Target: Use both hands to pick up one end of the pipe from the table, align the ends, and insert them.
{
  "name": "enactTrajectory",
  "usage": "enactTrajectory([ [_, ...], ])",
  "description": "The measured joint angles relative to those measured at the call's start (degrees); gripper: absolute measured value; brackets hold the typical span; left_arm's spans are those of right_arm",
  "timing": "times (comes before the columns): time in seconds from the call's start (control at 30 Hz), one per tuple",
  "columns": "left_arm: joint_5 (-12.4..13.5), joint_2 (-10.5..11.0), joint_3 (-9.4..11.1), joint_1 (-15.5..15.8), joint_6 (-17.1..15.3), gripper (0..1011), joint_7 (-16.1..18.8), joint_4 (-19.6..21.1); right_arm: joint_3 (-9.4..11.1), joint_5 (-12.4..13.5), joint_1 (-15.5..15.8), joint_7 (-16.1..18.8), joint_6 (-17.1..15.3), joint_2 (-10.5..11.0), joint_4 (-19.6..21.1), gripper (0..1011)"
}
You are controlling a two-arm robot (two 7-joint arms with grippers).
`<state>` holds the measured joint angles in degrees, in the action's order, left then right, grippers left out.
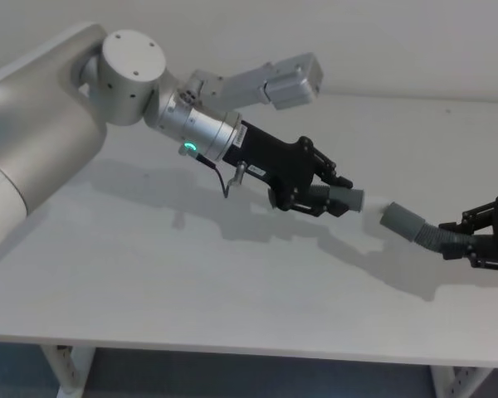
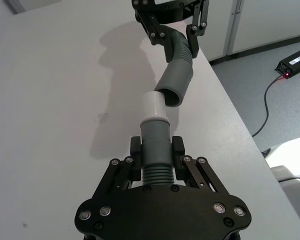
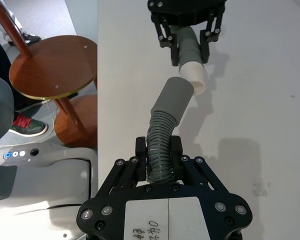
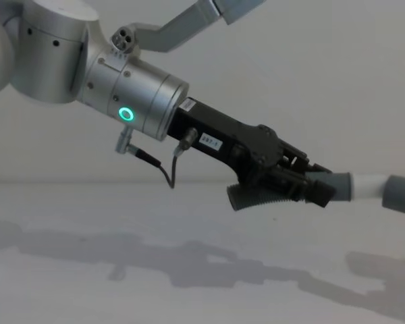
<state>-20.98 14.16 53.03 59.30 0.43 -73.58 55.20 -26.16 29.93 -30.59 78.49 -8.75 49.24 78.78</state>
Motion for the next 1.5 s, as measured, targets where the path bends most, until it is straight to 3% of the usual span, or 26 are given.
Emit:
enactTrajectory([
  [0.43,-1.04,-2.12,0.47,1.47,1.97,343,-1.50,-2.95,-0.76,0.20,-0.63,0.52,0.19,0.22,-0.96,273],
  [0.9,-2.59,-2.42,1.15,1.82,1.84,343,-3.41,-2.88,-1.67,0.05,-1.64,-0.94,-0.70,-0.20,-1.66,270],
  [1.17,-2.68,-1.60,2.28,2.23,0.51,343,-4.34,-1.72,-2.16,-0.06,-2.19,-2.19,-1.32,-0.42,-1.75,271],
  [1.5,-0.75,0.35,4.03,3.07,-1.64,343,-3.27,0.05,-2.70,-0.21,-2.64,-3.27,-1.75,-0.49,-1.71,270],
])
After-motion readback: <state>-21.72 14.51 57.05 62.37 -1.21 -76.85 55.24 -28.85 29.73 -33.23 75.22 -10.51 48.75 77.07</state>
